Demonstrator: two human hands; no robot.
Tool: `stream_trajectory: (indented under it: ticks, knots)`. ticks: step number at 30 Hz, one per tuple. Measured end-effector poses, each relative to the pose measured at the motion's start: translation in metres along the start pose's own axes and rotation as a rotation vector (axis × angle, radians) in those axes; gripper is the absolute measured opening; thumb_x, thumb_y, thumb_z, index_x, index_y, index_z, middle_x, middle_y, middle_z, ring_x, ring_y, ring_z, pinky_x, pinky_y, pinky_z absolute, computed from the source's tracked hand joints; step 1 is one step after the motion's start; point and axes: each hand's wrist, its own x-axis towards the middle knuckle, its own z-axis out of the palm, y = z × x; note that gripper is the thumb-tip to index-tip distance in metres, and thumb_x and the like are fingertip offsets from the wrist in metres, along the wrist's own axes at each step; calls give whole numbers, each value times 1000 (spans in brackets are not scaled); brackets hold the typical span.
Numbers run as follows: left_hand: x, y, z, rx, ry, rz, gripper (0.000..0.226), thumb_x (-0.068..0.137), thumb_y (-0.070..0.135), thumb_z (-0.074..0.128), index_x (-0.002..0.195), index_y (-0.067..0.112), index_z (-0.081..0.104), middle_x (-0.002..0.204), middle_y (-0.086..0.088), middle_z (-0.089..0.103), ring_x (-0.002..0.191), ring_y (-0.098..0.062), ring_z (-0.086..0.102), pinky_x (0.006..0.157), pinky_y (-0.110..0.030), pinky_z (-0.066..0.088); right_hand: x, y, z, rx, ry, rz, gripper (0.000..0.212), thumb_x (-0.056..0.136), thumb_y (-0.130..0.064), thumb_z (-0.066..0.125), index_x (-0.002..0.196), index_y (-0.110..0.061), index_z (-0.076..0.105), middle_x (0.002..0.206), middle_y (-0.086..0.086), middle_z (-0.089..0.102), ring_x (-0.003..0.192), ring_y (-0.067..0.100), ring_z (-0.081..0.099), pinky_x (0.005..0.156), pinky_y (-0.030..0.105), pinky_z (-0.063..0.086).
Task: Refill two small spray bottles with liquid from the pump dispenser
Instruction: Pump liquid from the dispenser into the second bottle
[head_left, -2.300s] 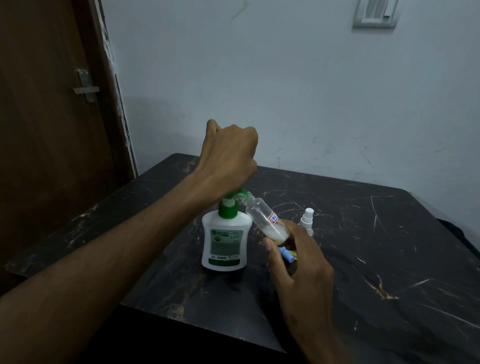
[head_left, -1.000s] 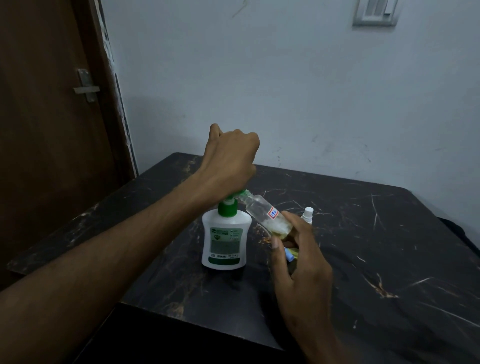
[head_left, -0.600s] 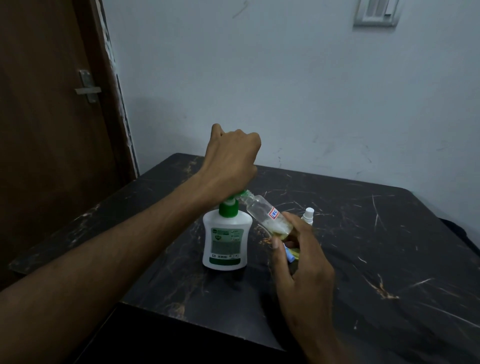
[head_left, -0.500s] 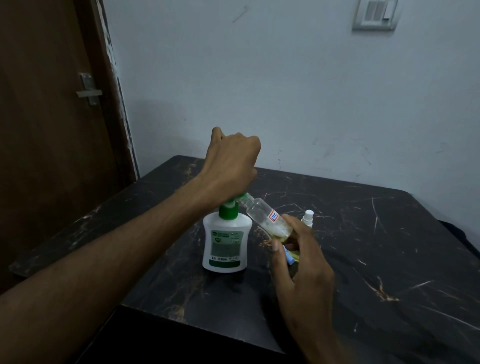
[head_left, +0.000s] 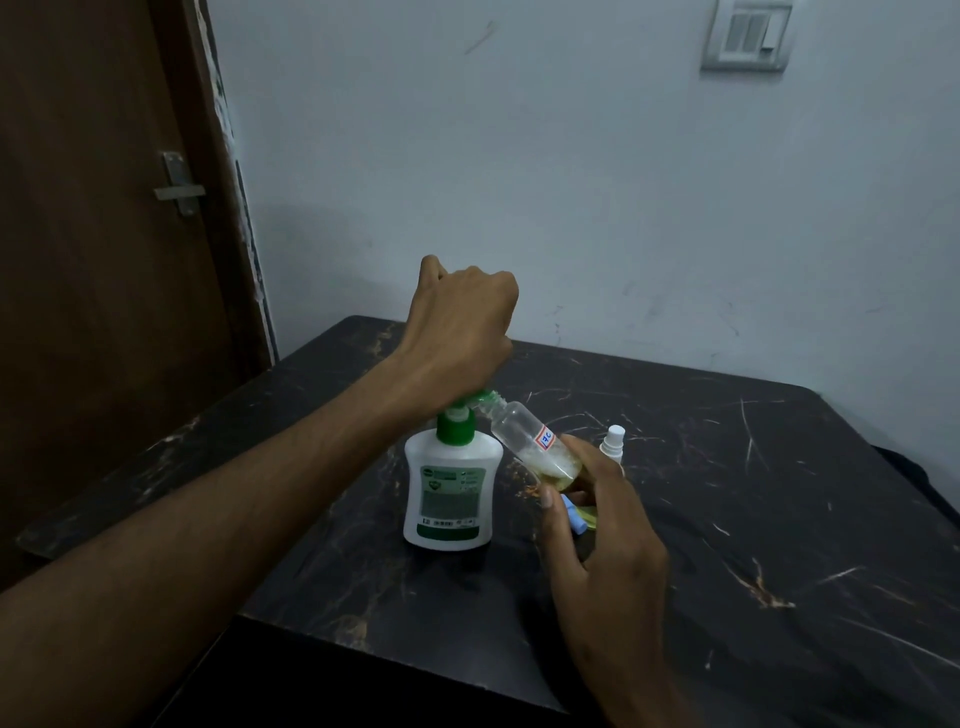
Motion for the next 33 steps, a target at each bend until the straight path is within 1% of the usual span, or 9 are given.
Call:
stream_trajectory:
  ticks: [2, 7, 12, 15, 19, 25, 29, 33]
  knots:
    - [2, -1, -1, 3, 20, 0, 18, 80, 0, 59, 78, 18, 63, 73, 1, 65, 72, -24, 60, 96, -45, 37, 0, 0, 0, 1, -6, 1, 41, 94, -19, 67, 135, -14, 64, 117, -3, 70, 102, 9, 68, 89, 2, 42]
    - [-2, -1, 8, -50, 7, -37, 19, 85, 3, 62, 79, 20, 68, 76, 2, 70, 75, -22, 64, 99, -45, 37, 0, 3, 2, 7, -14, 8, 41, 95, -21, 66, 136, -14, 64, 120, -3, 69, 104, 9, 67, 90, 2, 43]
    - [1, -3, 2, -33, 14, -18, 17, 85, 5, 62, 79, 20, 65, 75, 2, 68, 74, -22, 63, 98, -47, 38, -1, 1, 1, 13, -1, -5, 42, 97, -30, 59, 135, -14, 64, 120, -3, 69, 105, 6, 66, 90, 1, 41]
    - [3, -4, 2, -42, 4, -23, 17, 86, 5, 62, 80, 20, 66, 78, 2, 70, 76, -22, 64, 100, -48, 38, 0, 1, 1, 25, 1, 4, 43, 97, -32, 58, 135, -14, 64, 120, -4, 69, 105, 6, 66, 90, 1, 41]
    - [-1, -2, 7, -81, -23, -52, 17, 89, 7, 62, 84, 21, 70, 83, 4, 72, 80, -20, 65, 104, -46, 36, -1, 2, 1, 19, -1, 4, 42, 97, -31, 59, 135, -15, 64, 120, -5, 69, 104, 7, 66, 89, 1, 41]
    - [3, -2, 3, -66, 12, -28, 16, 88, 6, 62, 83, 20, 67, 81, 2, 70, 78, -21, 63, 101, -46, 37, -1, 0, 0, 15, 3, 1, 43, 97, -32, 60, 136, -15, 64, 120, -5, 69, 103, 7, 67, 89, 0, 41]
    - [1, -2, 6, -101, -13, -53, 18, 89, 6, 62, 83, 21, 70, 83, 4, 72, 79, -19, 64, 105, -45, 36, -1, 1, 2, 22, 13, 14, 41, 95, -23, 68, 135, -15, 65, 120, -5, 70, 104, 10, 68, 90, 3, 43]
    - [-2, -2, 6, -128, -7, -59, 20, 88, 6, 62, 80, 22, 69, 81, 5, 72, 78, -18, 65, 105, -45, 35, -1, 1, 1, 12, 14, 5, 43, 93, -19, 68, 135, -14, 65, 119, -4, 70, 102, 9, 68, 89, 1, 42]
